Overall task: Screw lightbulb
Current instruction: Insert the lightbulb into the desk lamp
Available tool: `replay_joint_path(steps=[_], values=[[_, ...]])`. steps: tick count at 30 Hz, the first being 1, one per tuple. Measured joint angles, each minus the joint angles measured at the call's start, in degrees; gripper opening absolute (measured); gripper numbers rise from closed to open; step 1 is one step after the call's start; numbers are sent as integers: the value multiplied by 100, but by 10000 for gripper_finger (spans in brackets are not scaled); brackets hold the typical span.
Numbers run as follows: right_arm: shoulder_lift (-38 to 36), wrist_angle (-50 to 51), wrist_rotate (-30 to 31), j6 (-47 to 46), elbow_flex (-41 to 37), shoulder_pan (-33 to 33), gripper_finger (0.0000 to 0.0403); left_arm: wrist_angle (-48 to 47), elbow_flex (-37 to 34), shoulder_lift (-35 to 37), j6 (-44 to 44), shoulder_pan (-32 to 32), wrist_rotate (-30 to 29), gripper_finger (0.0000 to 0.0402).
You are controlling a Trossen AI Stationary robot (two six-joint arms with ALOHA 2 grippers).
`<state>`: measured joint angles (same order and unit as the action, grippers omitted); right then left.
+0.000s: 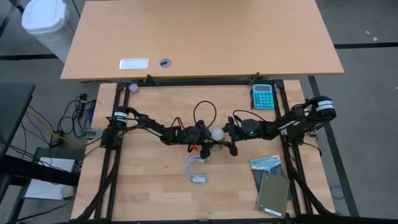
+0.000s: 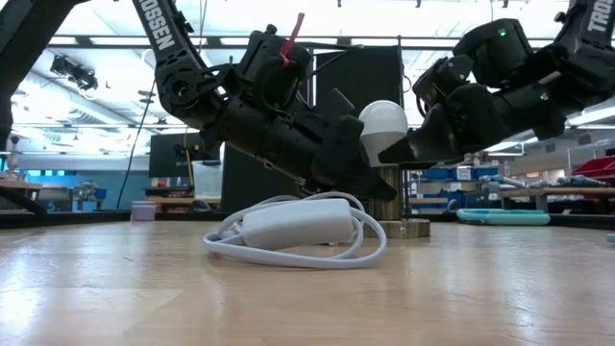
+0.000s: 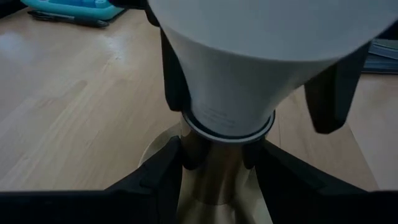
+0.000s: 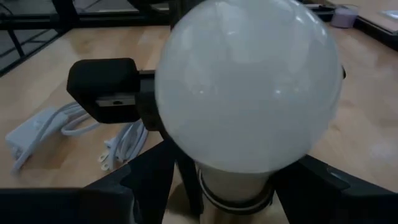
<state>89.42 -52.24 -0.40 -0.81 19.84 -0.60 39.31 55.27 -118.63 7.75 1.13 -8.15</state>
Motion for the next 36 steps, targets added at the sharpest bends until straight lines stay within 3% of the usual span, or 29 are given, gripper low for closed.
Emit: replay_joint_path(steps=[16,26,31,32,36], values=[[-71,276,226,-413,20,-267,206,-83,7,2,20,10,16,188],[-1161,1763,740,-579,-13,-712,205,-89,0,2,122,12,-133,188],[-1184,1285,538,-647,0,-1214,205,-94,1,2,174,-24,-474,188],[-1161,1238,616,-593,0,-1300,205,-98,0,2,176,-30,-503,188],[-1101,1684,1854,-680,-2,-1429,204,-105,0,2,175,-36,-519,188]])
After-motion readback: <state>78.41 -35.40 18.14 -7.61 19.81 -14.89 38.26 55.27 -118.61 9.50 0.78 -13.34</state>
